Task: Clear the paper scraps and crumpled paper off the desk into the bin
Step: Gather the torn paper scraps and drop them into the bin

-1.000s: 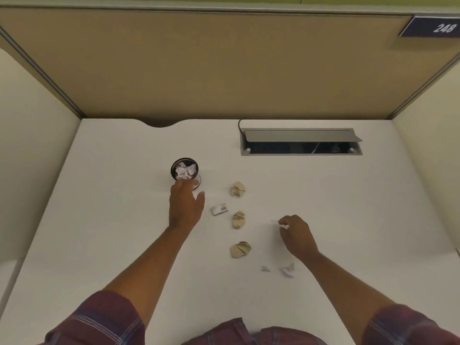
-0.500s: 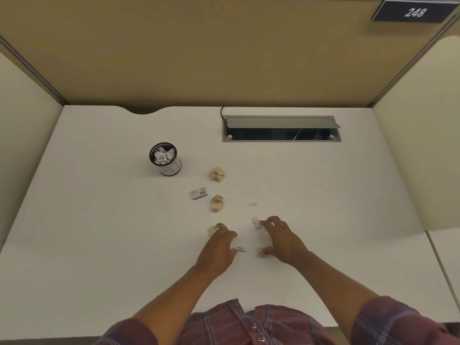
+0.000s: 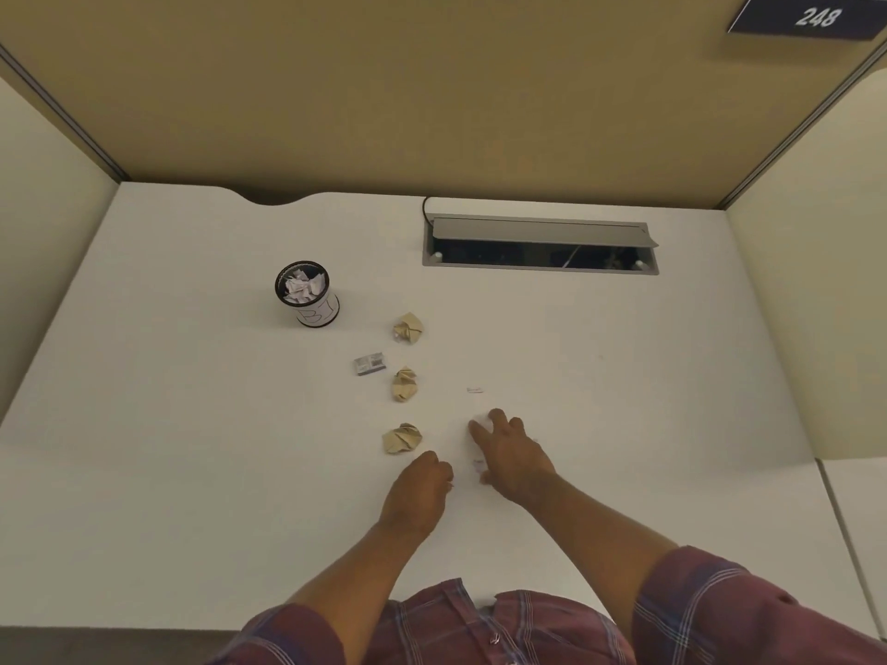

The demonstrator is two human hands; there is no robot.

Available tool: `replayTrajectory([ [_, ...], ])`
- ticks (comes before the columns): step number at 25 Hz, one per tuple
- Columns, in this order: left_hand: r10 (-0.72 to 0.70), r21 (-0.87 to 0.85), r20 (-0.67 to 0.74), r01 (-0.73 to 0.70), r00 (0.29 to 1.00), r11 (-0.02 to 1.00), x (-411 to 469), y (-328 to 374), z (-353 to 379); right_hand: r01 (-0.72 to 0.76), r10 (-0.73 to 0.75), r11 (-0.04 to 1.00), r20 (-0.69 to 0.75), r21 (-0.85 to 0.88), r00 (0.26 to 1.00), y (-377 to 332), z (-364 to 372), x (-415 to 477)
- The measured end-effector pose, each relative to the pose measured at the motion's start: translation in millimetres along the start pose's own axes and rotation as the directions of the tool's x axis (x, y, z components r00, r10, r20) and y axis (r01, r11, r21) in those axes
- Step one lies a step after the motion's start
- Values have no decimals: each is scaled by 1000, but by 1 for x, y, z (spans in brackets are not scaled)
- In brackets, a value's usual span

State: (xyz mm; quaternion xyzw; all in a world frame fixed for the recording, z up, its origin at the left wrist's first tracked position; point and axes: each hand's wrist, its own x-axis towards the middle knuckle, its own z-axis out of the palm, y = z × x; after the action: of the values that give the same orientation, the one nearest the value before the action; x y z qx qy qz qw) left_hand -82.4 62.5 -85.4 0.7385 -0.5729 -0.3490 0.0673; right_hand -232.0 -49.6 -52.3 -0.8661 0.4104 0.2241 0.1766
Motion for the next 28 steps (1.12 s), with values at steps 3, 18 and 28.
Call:
replayTrajectory([
  [3, -82, -80, -74, 76, 994, 994, 5, 2, -4, 46, -47, 999, -57, -8, 997, -2, 3, 1],
  [18, -55, -169, -187, 23, 981, 985, 95, 54, -63, -118, 270, 813, -188, 570, 944, 66, 3, -26],
  [28, 95, 143, -90, -82, 991, 986, 123, 56, -50, -149, 307, 766, -152, 625, 940, 98, 2, -38],
])
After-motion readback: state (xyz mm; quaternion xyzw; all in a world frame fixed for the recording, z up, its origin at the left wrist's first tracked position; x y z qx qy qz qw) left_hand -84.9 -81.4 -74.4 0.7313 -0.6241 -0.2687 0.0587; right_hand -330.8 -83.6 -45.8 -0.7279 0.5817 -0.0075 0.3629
